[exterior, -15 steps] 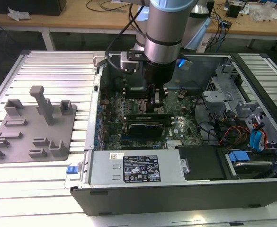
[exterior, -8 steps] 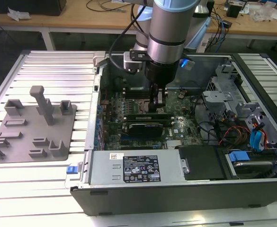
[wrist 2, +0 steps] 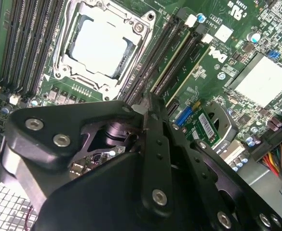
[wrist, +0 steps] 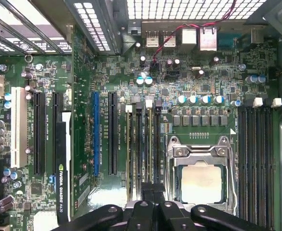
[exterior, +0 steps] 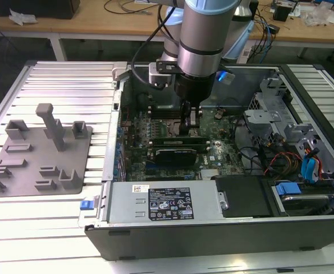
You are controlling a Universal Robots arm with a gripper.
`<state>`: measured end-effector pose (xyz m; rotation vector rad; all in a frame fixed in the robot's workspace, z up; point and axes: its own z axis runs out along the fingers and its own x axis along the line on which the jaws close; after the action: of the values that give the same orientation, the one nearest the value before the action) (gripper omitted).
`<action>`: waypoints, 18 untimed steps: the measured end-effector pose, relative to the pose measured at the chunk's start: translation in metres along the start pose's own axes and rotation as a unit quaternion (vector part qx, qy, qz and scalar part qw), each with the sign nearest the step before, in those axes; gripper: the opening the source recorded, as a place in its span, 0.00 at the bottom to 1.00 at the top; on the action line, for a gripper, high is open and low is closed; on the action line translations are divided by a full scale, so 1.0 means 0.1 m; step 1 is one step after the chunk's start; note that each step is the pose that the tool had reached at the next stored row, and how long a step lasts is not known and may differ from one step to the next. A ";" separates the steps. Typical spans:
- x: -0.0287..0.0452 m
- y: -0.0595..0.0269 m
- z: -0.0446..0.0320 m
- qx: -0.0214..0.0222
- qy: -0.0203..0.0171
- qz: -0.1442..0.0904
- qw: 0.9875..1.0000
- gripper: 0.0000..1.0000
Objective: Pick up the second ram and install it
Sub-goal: 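Insert the second ram into the second slot, then press down the second ram until it locks into place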
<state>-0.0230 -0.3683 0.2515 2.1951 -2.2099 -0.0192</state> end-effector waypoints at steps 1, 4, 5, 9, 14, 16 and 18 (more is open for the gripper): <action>0.000 0.000 0.000 0.000 0.000 0.000 1.000 0.08; 0.000 0.002 0.000 0.000 0.000 0.000 1.000 0.08; 0.000 0.003 0.000 0.000 0.000 0.000 1.000 0.08; 0.000 0.004 0.000 0.000 0.000 0.000 1.000 0.08; 0.000 0.005 0.000 0.000 0.000 0.000 1.000 0.08; 0.000 -0.026 -0.001 0.000 0.000 0.000 1.000 0.08; 0.000 -0.049 -0.001 0.000 0.000 0.000 1.000 0.08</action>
<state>-0.0182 -0.3683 0.2515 2.1953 -2.2097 -0.0191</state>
